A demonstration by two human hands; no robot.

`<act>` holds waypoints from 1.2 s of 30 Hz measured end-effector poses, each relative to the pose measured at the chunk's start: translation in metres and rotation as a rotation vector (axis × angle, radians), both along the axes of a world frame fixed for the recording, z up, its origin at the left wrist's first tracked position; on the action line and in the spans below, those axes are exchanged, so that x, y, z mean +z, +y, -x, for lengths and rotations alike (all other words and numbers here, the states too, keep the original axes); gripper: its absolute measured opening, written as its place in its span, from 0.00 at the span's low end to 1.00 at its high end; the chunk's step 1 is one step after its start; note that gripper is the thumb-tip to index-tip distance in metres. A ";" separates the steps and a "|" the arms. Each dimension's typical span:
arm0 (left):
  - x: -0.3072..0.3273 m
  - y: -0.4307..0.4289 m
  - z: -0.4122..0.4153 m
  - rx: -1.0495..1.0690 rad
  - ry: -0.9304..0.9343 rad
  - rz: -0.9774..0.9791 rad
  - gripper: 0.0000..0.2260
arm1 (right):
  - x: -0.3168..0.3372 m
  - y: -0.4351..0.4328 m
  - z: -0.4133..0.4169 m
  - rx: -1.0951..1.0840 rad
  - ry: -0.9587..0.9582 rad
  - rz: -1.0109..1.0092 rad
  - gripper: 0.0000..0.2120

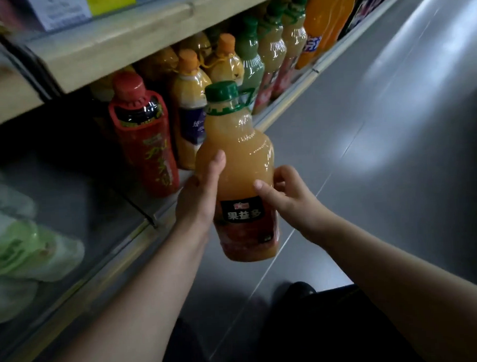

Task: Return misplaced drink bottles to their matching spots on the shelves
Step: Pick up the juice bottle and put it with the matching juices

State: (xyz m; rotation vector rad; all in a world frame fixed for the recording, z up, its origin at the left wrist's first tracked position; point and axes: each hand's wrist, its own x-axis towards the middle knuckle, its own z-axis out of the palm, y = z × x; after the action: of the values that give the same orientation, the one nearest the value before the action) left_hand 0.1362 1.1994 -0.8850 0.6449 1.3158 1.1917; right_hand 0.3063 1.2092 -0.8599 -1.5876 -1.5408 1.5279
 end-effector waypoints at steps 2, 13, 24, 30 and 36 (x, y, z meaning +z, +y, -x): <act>-0.009 0.004 -0.008 -0.033 0.045 0.045 0.19 | -0.010 0.004 -0.002 -0.046 0.029 0.045 0.32; 0.032 0.002 -0.038 -0.001 0.396 0.339 0.35 | 0.008 0.029 -0.004 -0.335 0.143 0.374 0.30; 0.248 0.029 -0.115 -0.248 0.336 0.444 0.33 | 0.232 0.034 -0.096 -0.424 0.116 0.421 0.21; 0.383 0.051 -0.170 -0.407 0.399 0.397 0.39 | 0.370 0.032 -0.160 -0.513 0.167 0.423 0.37; 0.443 0.078 -0.222 -0.455 0.443 0.350 0.36 | 0.436 0.049 -0.211 -0.553 0.169 0.375 0.37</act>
State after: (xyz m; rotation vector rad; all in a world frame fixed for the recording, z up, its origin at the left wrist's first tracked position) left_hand 0.3578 1.2774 -0.4419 0.9198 1.5860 0.4450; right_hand 0.5171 1.2579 -0.4237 -1.8252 -0.6604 1.6193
